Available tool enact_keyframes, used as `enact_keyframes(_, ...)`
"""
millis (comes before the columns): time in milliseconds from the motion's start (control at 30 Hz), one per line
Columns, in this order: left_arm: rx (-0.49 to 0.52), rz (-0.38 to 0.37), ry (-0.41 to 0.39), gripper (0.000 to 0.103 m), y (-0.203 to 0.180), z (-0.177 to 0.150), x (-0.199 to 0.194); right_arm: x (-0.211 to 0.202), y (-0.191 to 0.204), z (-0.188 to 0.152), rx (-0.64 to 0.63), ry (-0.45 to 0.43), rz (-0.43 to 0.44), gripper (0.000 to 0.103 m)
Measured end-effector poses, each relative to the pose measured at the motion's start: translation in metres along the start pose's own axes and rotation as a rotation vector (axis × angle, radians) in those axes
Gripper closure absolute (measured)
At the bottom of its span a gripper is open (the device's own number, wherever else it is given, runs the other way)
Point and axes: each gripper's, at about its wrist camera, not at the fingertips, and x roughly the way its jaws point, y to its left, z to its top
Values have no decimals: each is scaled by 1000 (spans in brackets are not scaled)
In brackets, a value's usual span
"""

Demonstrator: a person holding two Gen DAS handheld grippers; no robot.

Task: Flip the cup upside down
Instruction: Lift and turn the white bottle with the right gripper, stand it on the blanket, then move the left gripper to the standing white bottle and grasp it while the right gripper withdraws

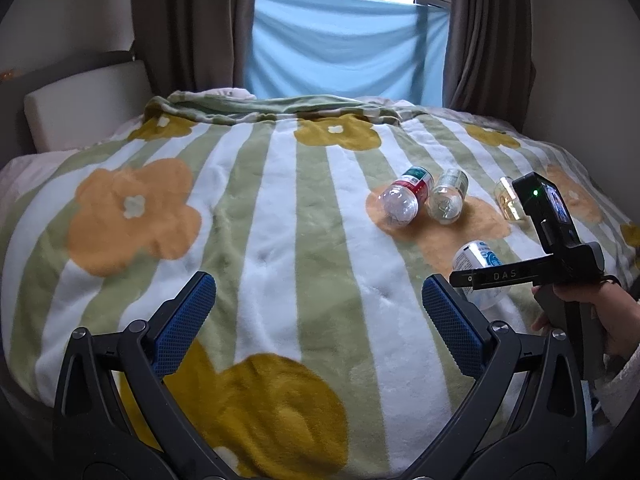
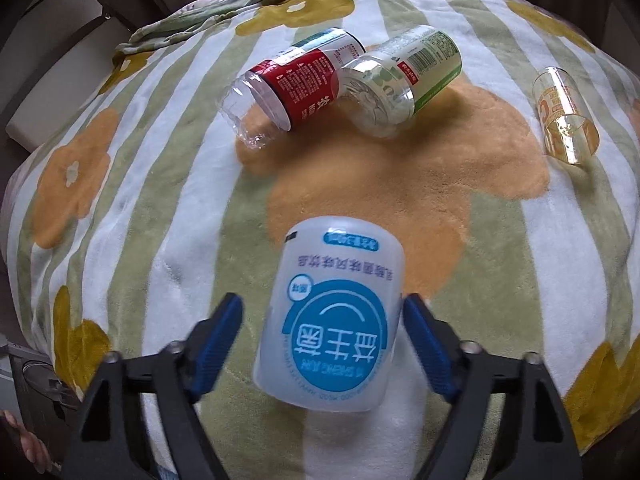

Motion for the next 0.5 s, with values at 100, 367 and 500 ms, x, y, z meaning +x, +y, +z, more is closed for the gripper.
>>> enact_keyframes(100,0,-28,27,0,-2,8,3,-6,-7,-5,14,1,54,0)
enact_keyframes(367,95,-184,147,0,-42,67,30,-65,-44,-26,-22,-139,95,0)
enact_keyframes(500,150,-249,286,0,-90,97,68,-105,-62,-44,-63,-325,42,0)
